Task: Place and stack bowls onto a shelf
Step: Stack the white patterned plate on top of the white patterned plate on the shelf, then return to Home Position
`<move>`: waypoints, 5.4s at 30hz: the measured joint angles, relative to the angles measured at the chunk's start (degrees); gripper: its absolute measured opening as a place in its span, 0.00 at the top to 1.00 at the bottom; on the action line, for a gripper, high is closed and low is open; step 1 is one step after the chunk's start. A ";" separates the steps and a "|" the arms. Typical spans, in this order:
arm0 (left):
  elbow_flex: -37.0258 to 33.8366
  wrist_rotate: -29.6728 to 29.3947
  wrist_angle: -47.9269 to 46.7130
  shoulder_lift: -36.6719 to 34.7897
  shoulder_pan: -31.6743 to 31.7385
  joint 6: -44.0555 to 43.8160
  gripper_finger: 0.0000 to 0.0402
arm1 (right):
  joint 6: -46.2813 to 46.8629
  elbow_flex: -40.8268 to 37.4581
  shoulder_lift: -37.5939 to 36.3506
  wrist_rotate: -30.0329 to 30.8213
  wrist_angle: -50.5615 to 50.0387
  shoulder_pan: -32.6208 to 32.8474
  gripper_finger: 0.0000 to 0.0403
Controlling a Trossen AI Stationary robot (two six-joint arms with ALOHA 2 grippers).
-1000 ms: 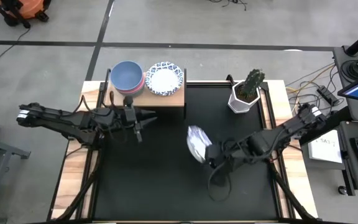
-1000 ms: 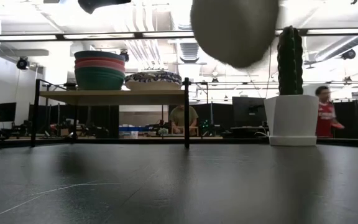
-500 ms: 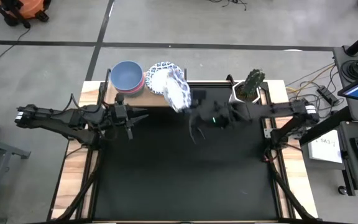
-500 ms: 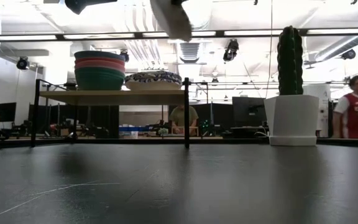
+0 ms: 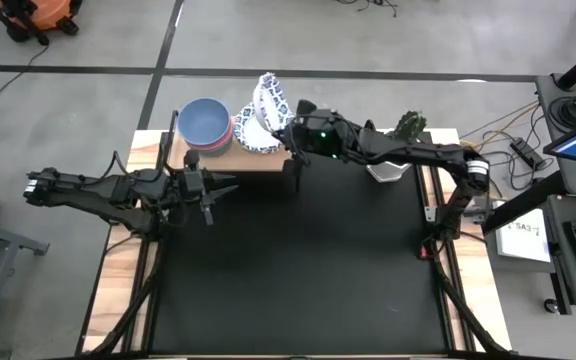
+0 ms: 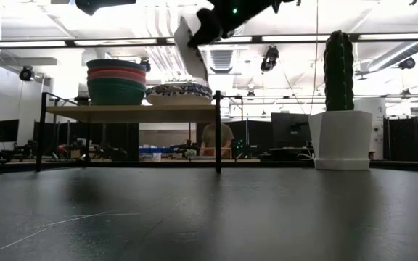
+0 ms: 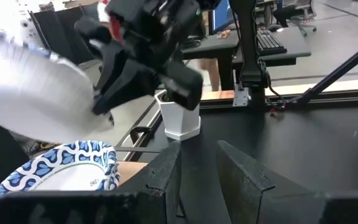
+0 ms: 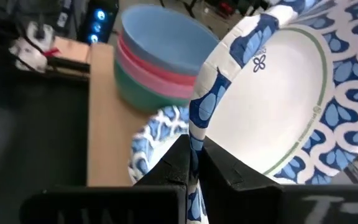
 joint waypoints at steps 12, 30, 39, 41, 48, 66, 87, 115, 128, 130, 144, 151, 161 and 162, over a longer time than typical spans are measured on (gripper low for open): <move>0.00 0.00 0.02 0.02 0.00 0.68 0.79 | 1.93 -0.05 3.34 -0.02 1.11 -1.65 0.73; -0.02 0.02 0.61 0.26 0.00 0.68 0.79 | 11.39 -0.11 7.45 -6.03 12.90 -0.74 0.77; -0.04 0.02 -0.03 0.28 0.00 0.52 0.79 | 11.41 0.83 12.88 -2.60 13.17 -0.76 0.85; -0.04 0.02 -0.47 0.33 0.00 0.38 0.79 | 11.36 0.87 12.32 -2.59 13.52 -0.76 0.86; -0.07 0.02 -0.47 0.52 0.00 0.08 0.79 | 11.28 1.00 10.03 -3.01 15.31 -0.74 0.86; -0.07 0.02 -0.44 0.61 -0.02 0.03 0.79 | 16.33 0.94 10.30 -3.50 14.03 -0.64 0.57; -0.07 0.02 -0.70 0.68 -0.02 -0.08 0.79 | 15.88 0.92 12.14 -1.51 17.86 -0.80 0.79; -20.83 2.12 -6.84 -35.21 -0.17 -7.54 0.79 | 17.84 -58.91 -34.13 -16.89 32.05 5.24 0.82; -25.59 2.04 -6.97 -42.05 -0.17 -9.24 0.79 | 18.49 -76.66 -67.30 -15.26 27.16 5.26 0.83; -25.59 2.01 -6.78 -42.26 -0.17 -9.95 0.79 | 18.57 -78.01 -71.29 -14.60 24.33 5.25 0.83; -31.00 2.03 -3.50 -43.08 -0.17 -11.81 0.79 | 17.76 -81.75 -92.04 -13.51 9.62 5.25 0.84; -37.08 2.74 8.51 -43.09 -0.17 -13.45 0.79 | 15.22 -84.31 -93.45 -13.49 11.10 5.25 0.85; -43.15 4.80 13.96 -42.52 -0.15 -17.08 0.79 | 17.42 -89.86 -92.98 -14.30 17.74 5.23 0.85; -43.15 4.74 14.21 -42.48 -0.15 -16.69 0.79 | 17.20 -89.86 -92.98 -14.47 17.78 5.23 0.85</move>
